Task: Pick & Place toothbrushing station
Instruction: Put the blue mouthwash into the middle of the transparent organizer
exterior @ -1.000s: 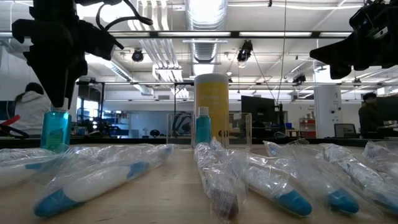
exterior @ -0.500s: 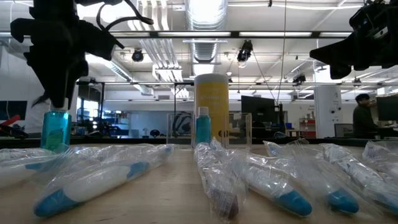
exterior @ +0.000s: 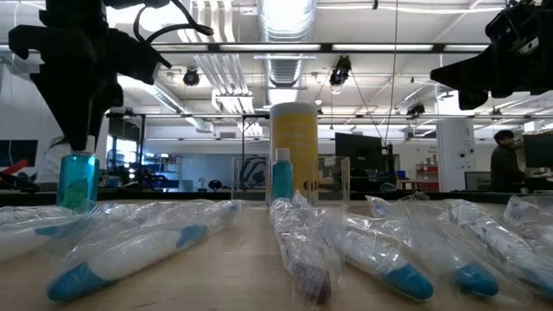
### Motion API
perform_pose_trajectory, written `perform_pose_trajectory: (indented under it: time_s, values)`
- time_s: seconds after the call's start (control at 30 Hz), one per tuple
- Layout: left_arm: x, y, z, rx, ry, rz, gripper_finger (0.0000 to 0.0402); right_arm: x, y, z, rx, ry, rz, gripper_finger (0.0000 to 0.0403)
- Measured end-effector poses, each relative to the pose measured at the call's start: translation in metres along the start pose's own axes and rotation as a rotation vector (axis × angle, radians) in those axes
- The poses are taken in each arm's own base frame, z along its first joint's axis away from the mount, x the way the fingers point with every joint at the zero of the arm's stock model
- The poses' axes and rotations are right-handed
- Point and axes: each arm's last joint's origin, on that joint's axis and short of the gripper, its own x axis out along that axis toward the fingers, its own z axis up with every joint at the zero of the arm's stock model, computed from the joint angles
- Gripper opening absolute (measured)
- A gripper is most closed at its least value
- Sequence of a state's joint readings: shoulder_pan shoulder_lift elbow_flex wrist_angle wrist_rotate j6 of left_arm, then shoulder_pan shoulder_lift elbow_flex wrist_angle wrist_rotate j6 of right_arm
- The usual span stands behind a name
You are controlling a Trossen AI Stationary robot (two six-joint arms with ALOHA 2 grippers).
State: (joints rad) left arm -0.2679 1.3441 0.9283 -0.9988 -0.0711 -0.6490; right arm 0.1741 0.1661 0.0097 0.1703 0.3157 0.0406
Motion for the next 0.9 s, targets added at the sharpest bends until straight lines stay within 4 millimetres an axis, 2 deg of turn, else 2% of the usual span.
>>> perform_pose_trajectory:
  time_s: [0.4,0.63,0.9]
  values:
    - [0.000,0.000,0.000,0.019,-0.004,0.000,0.0099,0.000,0.000,0.000,0.000,0.000,0.000,0.0008]
    - [-0.003,0.000,0.001,0.058,-0.007,0.001,0.0098,0.000,0.000,0.000,0.005,0.000,0.000,0.0008]
    - [-0.044,0.003,0.002,0.160,-0.158,-0.092,0.0098,0.000,0.000,0.001,0.007,-0.009,0.000,0.0008]
